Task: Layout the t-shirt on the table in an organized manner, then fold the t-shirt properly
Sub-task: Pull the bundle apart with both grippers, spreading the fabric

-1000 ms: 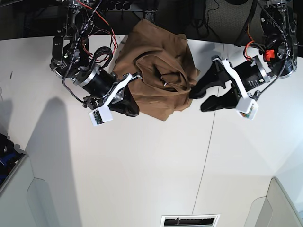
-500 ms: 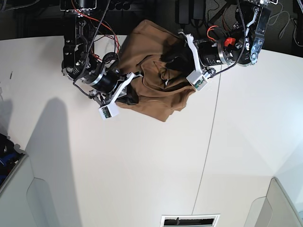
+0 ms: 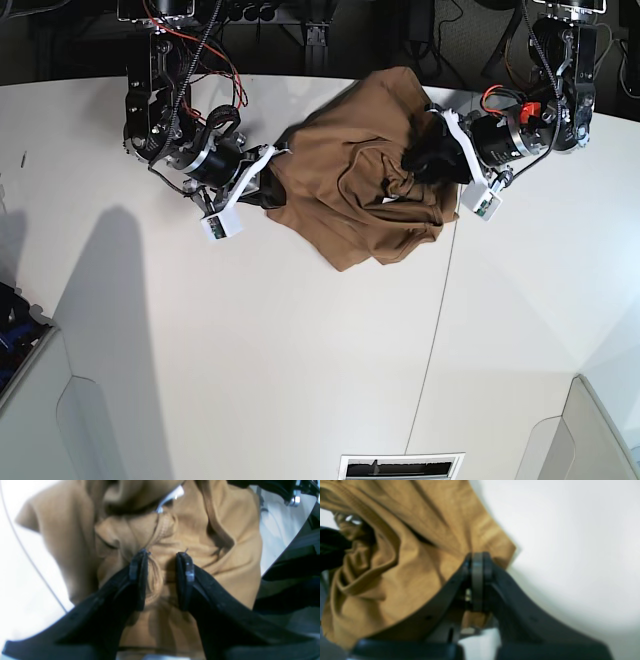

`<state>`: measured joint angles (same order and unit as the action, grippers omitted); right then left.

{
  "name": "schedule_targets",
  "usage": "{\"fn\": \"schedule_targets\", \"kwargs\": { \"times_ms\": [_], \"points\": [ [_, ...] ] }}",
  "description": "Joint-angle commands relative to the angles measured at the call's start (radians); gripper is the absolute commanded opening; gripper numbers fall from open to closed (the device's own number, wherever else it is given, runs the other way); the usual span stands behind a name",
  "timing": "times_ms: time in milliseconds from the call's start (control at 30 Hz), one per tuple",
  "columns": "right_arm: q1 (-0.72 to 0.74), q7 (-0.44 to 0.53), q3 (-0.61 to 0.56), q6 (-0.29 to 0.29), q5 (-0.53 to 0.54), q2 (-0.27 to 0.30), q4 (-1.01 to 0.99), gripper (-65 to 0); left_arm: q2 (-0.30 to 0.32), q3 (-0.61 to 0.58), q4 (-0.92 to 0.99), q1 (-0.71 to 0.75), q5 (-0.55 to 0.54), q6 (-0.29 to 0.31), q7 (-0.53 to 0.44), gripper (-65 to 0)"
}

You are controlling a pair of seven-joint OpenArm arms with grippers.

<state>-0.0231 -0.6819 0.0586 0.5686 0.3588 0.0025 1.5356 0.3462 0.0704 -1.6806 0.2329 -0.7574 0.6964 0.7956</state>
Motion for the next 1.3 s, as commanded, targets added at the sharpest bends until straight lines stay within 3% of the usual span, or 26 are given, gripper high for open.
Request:
{"fn": "schedule_targets", "kwargs": {
  "times_ms": [0,200,533,733,900,1100,1267],
  "points": [
    [0.005,0.012,0.000,0.004,0.040,0.000,0.020,-65.0,0.009,0.005,-0.014,-0.028,-0.016,0.002,-0.022,-45.1],
    [-0.077,0.000,0.000,0.004,0.103,-0.006,0.094,-65.0,0.003,-0.006,0.026,-0.112,-0.015,0.002,-0.021,-45.1],
    [-0.171,-0.003,0.000,0.004,0.124,-0.005,0.245,-65.0,-0.013,-0.029,0.276,-0.290,-0.019,0.002,-0.022,-45.1],
    [-0.143,0.008,0.000,0.004,0.123,-0.005,0.304,-65.0,0.035,0.027,0.150,-0.301,-0.229,0.002,0.122,-45.1],
    [-0.073,0.014,-0.002,0.004,0.120,-0.009,0.304,-65.0,0.059,0.068,0.070,-0.278,-0.274,0.002,0.152,-45.1],
    [-0.001,0.032,-0.002,0.005,0.086,-0.090,0.225,-65.0,0.050,0.068,0.073,-0.215,-0.255,0.002,0.138,-45.1],
    [0.074,0.064,-0.017,0.008,0.051,-0.151,0.092,-65.0,0.031,0.066,0.076,-0.167,-0.188,0.002,0.070,-45.1]
  ]
}}
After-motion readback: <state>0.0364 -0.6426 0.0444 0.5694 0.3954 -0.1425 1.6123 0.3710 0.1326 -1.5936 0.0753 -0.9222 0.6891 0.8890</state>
